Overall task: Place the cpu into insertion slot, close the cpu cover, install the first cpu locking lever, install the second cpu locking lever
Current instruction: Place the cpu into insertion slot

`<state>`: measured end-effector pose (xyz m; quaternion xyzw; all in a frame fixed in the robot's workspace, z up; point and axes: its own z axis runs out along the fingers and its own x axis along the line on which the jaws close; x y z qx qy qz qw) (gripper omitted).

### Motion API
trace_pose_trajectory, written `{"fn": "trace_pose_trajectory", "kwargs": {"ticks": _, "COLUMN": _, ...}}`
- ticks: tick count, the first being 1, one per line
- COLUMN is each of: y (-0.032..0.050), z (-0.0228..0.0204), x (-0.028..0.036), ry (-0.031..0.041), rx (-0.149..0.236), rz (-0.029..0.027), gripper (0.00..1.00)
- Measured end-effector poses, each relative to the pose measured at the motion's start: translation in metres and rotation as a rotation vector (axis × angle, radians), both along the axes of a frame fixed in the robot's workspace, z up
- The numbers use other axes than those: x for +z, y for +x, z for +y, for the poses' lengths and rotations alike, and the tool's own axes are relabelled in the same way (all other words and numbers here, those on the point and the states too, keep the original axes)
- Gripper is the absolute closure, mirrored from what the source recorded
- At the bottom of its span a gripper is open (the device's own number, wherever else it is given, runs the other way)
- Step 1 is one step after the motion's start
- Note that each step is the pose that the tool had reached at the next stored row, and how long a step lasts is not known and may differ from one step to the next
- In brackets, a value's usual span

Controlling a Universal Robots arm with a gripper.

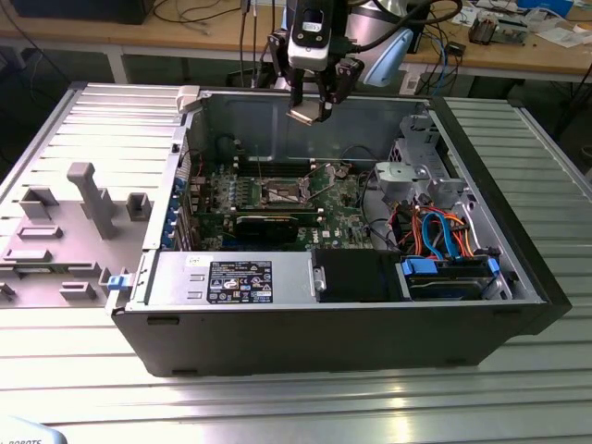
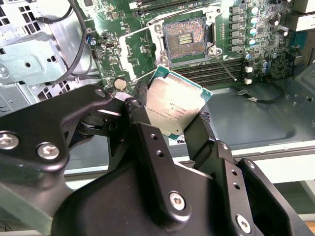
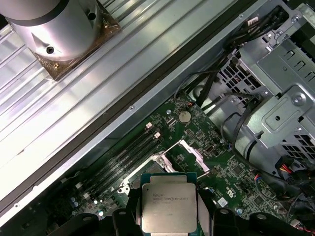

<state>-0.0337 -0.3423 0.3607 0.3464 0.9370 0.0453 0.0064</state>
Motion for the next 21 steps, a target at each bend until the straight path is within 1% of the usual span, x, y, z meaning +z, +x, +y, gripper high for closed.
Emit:
{"fn": "trace_pose_trajectory", "kwargs": {"ticks": 2, "y": 0.0, "z": 0.0001, "x": -0.0004, "ry": 0.0001, "rx": -0.008, "rz": -0.0002, "gripper": 0.46}}
{"fn": "trace_pose_trajectory", "kwargs": {"ticks": 3, "y": 0.0, "z": 0.0, "x": -0.0007, "ry": -0.0004, "rx": -0.018, "rz": -0.0001, "gripper": 0.46}}
{"fn": "trace_pose_trajectory", "kwargs": {"ticks": 4, "y": 0.0, "z": 0.0, "x": -0.001, "ry": -0.0005, "rx": -0.035, "rz": 0.0, "gripper": 0.46}}
{"fn": "trace_pose_trajectory", "kwargs": {"ticks": 7, "y": 0.0, "z": 0.0, "x": -0.0021, "ry": -0.0003, "rx": -0.119, "rz": -0.0001, "gripper": 0.46}}
{"fn": "trace_pose_trajectory", "kwargs": {"ticks": 9, "y": 0.0, "z": 0.0, "x": -0.0024, "ry": -0.0003, "rx": -0.155, "rz": 0.0, "gripper": 0.46}}
{"fn": "trace_pose_trajectory", "kwargs": {"ticks": 11, "y": -0.0002, "z": 0.0, "x": -0.0024, "ry": -0.0005, "rx": -0.166, "rz": 0.0001, "gripper": 0.46}}
{"fn": "trace_pose_trajectory", "kwargs": {"ticks": 21, "y": -0.0003, "z": 0.0, "x": -0.0025, "ry": -0.0004, "rx": -0.166, "rz": 0.0, "gripper": 0.46}}
